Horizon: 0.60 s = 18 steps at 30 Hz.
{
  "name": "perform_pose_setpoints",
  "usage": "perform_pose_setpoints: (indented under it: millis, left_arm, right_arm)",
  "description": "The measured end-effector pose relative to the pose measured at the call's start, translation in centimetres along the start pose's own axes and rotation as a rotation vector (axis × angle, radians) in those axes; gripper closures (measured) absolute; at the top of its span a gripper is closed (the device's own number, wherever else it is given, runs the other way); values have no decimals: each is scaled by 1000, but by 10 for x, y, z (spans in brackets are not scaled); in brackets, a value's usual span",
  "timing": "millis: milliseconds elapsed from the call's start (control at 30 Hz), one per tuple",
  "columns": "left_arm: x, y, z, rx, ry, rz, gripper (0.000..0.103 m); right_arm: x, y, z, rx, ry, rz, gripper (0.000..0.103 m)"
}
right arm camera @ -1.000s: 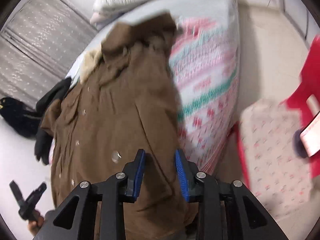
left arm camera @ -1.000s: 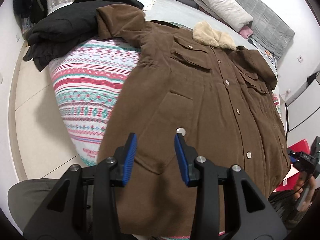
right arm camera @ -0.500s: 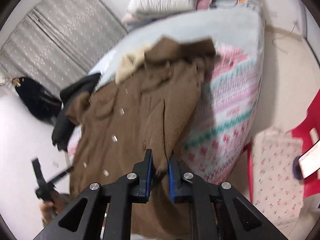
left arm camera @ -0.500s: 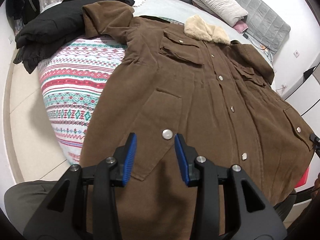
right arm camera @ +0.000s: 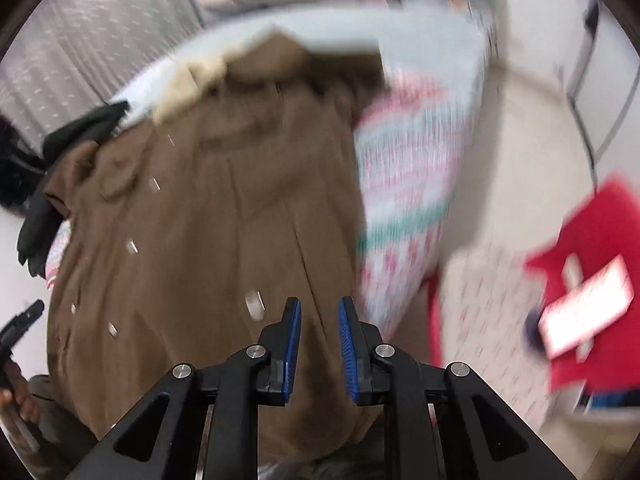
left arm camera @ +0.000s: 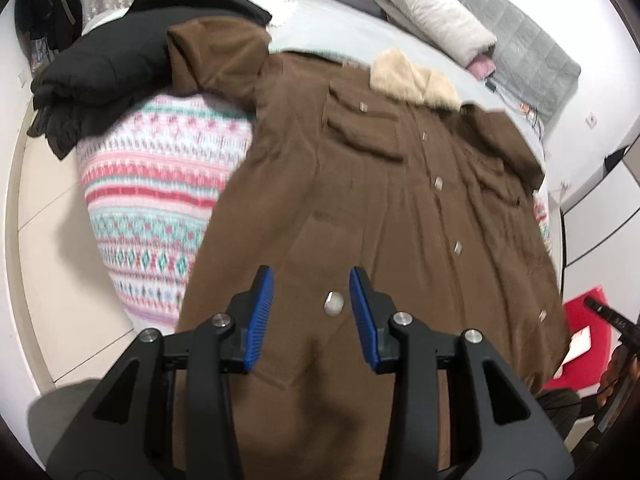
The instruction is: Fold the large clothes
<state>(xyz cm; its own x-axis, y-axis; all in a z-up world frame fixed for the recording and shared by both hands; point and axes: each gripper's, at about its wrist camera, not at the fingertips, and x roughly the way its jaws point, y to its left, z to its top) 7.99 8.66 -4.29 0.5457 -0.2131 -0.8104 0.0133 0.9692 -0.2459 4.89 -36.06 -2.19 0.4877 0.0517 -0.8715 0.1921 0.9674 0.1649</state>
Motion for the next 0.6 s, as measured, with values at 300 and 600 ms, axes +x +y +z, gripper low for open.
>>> perform_pose_setpoints:
  millis: [300, 600]
  left_arm:
    - [2, -18, 70, -55, -77, -18, 44]
    - [23, -16, 136, 16, -189, 189, 24]
  right_arm:
    - [0, 44, 123, -359, -232, -152, 18]
    - [114, 72, 217, -594, -163, -303, 18]
